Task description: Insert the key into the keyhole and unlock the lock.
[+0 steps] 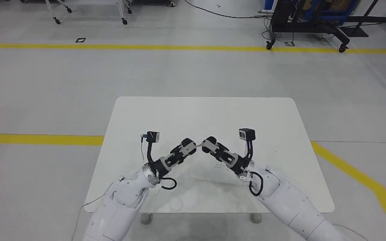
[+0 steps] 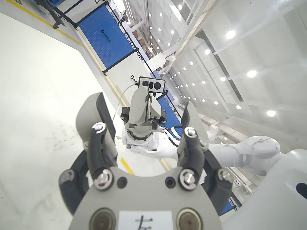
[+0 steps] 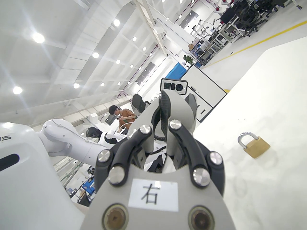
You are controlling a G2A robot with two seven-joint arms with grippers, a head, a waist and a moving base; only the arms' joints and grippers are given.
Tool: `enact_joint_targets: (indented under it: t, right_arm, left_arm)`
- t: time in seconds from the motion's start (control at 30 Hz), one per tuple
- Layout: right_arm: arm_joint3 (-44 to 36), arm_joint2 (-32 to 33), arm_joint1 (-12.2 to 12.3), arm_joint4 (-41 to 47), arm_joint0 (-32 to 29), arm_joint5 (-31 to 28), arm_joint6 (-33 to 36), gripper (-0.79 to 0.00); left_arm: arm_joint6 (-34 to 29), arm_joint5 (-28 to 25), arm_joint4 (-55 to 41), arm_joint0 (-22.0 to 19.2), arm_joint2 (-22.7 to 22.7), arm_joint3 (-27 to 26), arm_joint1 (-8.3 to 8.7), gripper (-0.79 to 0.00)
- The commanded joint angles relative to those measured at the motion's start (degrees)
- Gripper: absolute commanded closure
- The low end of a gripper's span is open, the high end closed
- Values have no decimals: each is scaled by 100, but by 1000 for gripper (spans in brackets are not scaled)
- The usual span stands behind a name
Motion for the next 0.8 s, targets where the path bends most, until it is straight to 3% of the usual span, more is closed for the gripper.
enact_joint_targets:
  t: [0.0,0.6,0.77]
  right_arm:
    - [23,7,-7,102,15,70,131,0]
    - [100,141,-79,734,-80,326,915,0]
    - [106,204,-98,750,-120,347,995,0]
  left_arm:
    - [19,-3,71,-7,11,16,2,-363]
    - [25,-170,539,-68,137,79,25,-120]
    - [143,-169,662,-64,152,81,28,0]
